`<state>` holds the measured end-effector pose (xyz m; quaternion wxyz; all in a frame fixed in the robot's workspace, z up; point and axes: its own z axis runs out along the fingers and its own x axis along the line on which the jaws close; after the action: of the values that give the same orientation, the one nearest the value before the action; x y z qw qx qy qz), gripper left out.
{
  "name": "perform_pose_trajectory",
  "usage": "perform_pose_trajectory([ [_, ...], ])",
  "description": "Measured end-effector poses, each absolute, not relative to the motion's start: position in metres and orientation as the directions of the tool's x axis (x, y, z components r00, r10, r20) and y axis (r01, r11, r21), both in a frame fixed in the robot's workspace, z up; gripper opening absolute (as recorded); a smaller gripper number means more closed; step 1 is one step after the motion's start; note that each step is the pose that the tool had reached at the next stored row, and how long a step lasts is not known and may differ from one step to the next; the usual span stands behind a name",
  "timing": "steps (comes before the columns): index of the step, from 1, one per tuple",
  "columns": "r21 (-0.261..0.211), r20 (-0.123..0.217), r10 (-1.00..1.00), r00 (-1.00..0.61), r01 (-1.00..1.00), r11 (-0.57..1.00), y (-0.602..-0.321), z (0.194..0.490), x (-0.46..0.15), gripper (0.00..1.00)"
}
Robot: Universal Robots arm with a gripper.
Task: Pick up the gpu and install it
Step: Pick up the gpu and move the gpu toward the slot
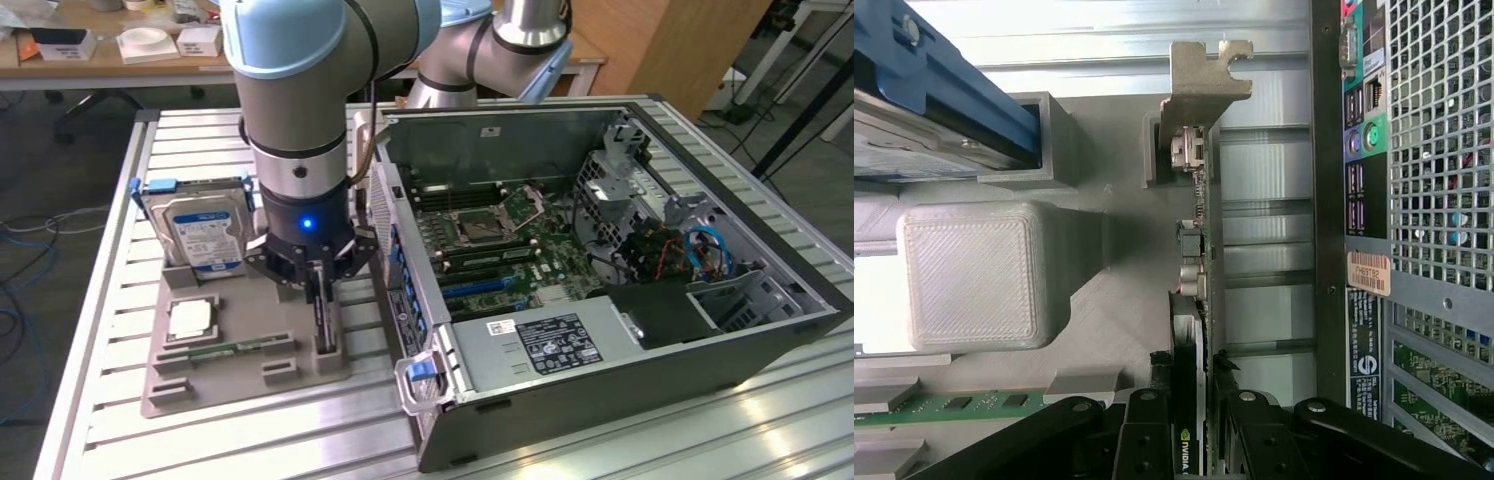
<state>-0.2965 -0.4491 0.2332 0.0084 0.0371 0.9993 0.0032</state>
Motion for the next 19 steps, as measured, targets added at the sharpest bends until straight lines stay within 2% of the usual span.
perform_pose_trajectory([
  [19, 0.009, -0.016, 0.074, -0.997, 0.074, 0.997, -0.4491, 0.2431, -0.2928, 0.26],
])
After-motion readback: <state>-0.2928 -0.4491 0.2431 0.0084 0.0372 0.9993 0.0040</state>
